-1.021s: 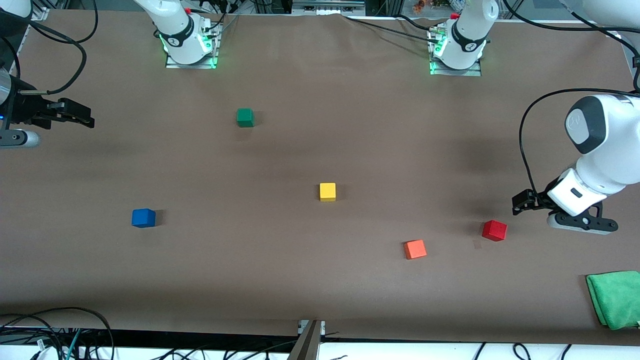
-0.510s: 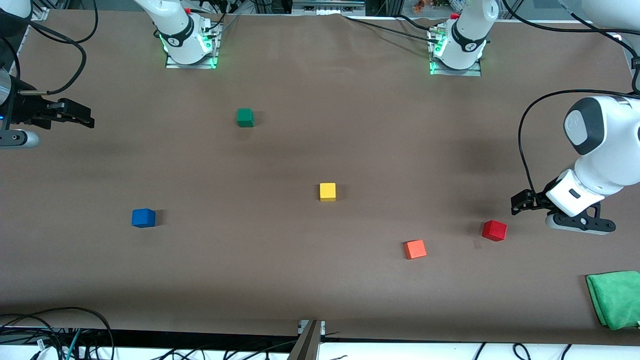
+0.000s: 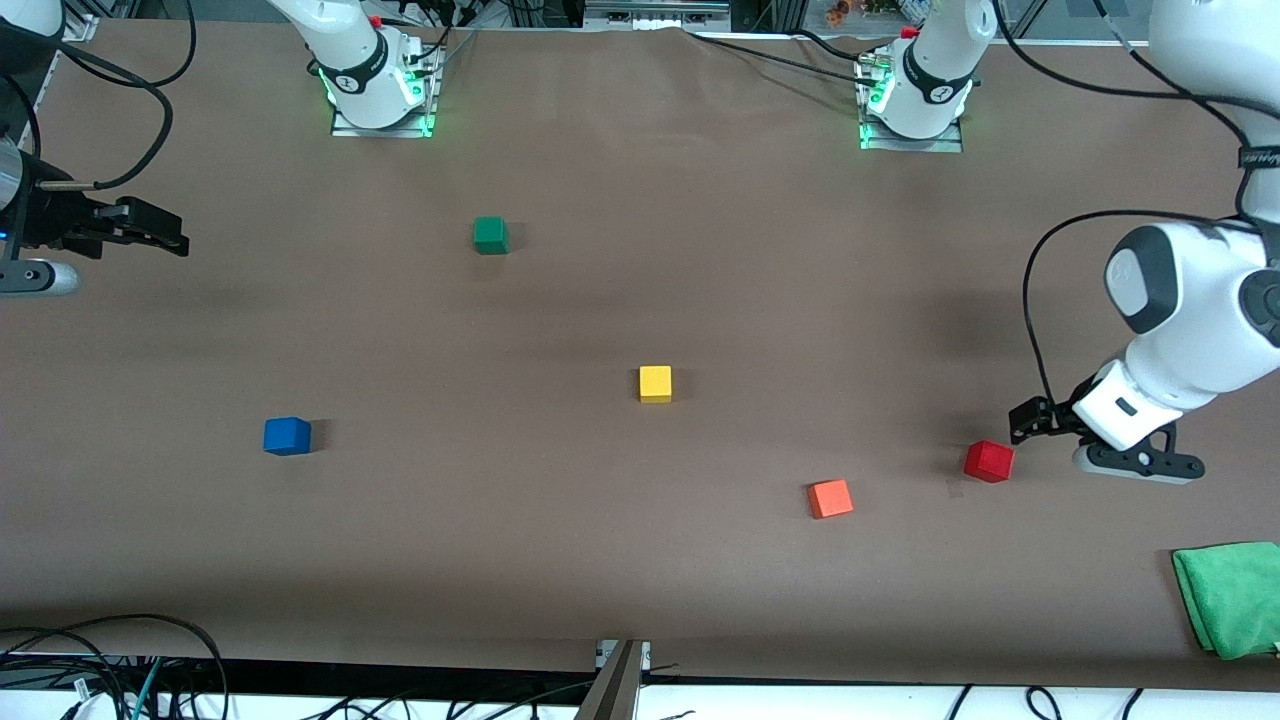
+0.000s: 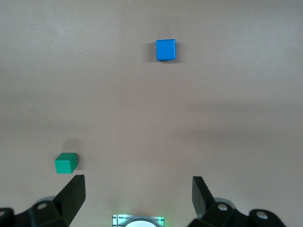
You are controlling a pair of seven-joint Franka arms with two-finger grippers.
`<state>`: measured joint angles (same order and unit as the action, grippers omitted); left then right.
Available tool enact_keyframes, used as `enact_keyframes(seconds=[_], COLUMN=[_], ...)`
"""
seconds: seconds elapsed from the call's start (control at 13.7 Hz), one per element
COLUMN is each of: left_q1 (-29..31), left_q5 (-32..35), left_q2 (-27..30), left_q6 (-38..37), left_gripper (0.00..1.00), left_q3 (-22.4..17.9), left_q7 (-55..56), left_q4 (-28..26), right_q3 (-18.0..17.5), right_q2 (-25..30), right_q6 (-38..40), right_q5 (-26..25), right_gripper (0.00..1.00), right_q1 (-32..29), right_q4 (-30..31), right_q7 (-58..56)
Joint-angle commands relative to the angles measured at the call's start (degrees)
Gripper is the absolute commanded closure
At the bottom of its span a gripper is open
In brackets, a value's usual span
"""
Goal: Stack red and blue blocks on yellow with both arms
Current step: 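Move the left gripper down over the red cube, then close the left gripper on the red cube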
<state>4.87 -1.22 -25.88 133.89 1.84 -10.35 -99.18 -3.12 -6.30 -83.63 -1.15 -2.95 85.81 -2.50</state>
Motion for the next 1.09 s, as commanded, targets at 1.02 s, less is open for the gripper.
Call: enact_keyframes(seconds=[1.02], left_q1=[-0.47], left_q5=[-0.1], left_q2=[-10.25], left_q6=[18.77], left_gripper=[0.0], left_q3=[0.09], left_q7=[2.42], left_q4=[-0.48], right_q3=[-0.05], right_q2=[-0.99], right_q6=[0.4], right_q5=[0.27], right_gripper=[0.0], right_q1=[-0.22], right_q4=[-1.17], right_q7=[0.04])
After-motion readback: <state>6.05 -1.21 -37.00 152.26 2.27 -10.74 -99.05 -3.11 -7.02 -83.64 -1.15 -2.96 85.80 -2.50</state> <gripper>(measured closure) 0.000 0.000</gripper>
